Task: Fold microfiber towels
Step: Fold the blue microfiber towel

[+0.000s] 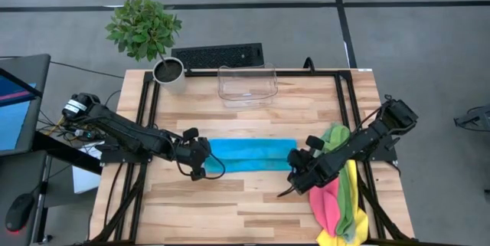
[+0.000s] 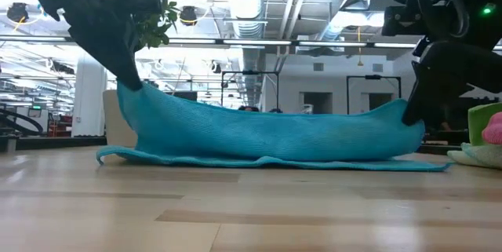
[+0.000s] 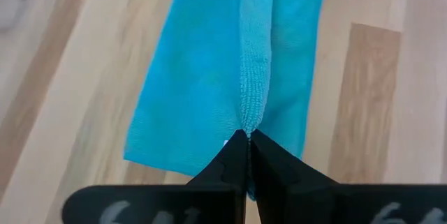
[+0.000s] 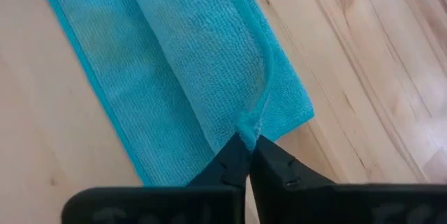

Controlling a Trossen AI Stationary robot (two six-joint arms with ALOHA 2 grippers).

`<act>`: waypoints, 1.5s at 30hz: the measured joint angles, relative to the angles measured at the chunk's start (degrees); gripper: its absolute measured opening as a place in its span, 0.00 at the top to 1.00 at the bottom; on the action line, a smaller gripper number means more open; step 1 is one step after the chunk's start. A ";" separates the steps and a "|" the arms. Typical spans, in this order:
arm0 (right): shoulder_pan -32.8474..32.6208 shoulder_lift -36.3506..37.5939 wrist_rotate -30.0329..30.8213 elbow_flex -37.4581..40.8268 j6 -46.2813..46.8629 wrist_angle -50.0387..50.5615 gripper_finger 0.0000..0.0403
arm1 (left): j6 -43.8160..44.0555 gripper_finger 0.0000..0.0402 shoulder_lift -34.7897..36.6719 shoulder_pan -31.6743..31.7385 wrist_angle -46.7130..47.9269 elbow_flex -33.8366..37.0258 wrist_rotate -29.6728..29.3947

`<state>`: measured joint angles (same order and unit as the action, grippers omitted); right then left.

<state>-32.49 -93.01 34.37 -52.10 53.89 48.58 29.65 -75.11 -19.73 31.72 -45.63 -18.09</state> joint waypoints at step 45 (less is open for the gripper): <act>11.64 3.89 1.94 15.96 -14.83 -30.72 0.54 | -15.80 0.76 0.00 10.45 -30.13 14.60 6.33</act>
<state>-20.85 -89.12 36.31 -36.14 39.05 17.86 13.85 -75.11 -9.28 1.59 -31.03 -11.76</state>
